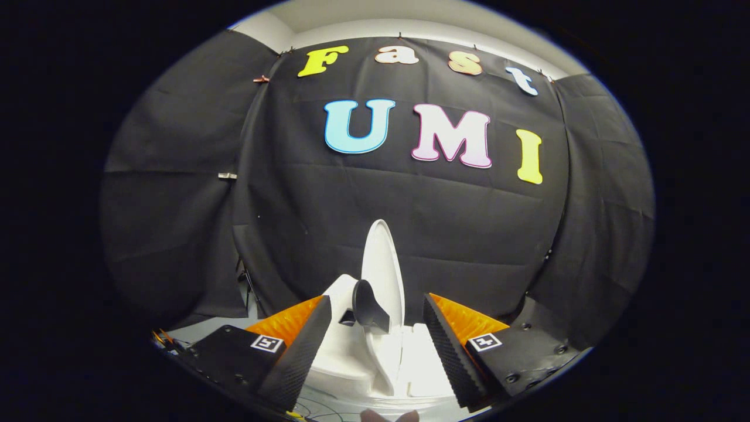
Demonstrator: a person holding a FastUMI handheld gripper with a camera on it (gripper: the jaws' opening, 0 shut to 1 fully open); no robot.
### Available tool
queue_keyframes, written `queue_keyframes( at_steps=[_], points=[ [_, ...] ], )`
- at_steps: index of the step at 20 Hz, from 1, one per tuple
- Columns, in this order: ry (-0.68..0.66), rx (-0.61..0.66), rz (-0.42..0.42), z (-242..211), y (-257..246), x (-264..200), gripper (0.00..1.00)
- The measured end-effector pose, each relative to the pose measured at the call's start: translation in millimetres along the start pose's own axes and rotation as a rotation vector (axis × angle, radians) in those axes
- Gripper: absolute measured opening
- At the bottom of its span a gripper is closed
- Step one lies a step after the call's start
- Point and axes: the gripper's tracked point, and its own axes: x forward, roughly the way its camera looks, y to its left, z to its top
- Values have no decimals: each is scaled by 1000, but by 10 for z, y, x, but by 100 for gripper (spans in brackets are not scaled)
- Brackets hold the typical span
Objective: Open the toilet lid.
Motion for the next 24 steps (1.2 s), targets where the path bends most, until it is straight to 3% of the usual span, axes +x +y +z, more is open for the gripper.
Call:
queue_keyframes(
  at_steps=[13,24],
  points=[
    [-132,76,17,980,-522,-734,99],
    [-208,108,-54,1399,-1663,-1387,98]
  ],
)
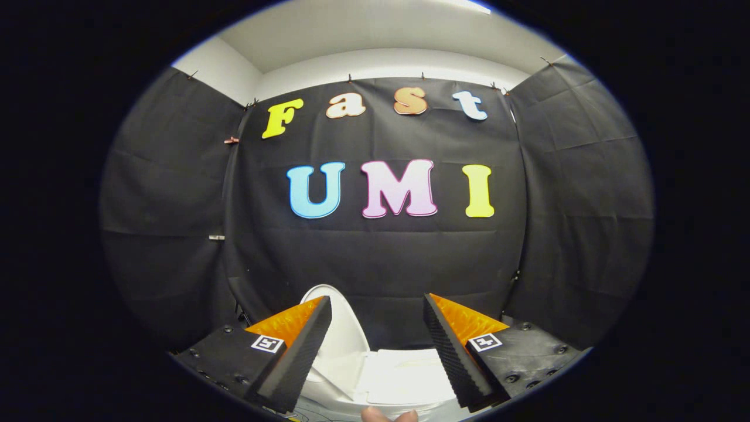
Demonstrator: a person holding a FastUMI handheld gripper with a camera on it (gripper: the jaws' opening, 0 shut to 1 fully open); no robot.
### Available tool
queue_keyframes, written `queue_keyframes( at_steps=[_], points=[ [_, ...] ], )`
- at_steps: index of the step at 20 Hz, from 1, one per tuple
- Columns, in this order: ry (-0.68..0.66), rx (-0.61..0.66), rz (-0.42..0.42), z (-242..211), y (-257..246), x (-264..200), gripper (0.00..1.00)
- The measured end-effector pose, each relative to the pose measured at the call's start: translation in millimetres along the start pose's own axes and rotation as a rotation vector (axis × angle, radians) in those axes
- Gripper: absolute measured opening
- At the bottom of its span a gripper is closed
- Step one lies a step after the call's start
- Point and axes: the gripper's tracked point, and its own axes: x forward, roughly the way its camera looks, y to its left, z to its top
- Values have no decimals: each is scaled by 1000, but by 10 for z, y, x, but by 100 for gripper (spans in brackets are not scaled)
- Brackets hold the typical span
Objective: Open the toilet lid.
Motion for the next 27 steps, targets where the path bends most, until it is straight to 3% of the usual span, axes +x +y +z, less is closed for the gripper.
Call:
queue_keyframes(
  at_steps=[7,13,18,27],
  points=[
    [-45,-33,-80,282,-896,-382,98],
    [-86,3,-116,421,-1370,-778,98],
    [-111,10,-141,490,-1541,-885,99],
    [-105,-52,-69,438,-1256,-980,98]
  ],
)
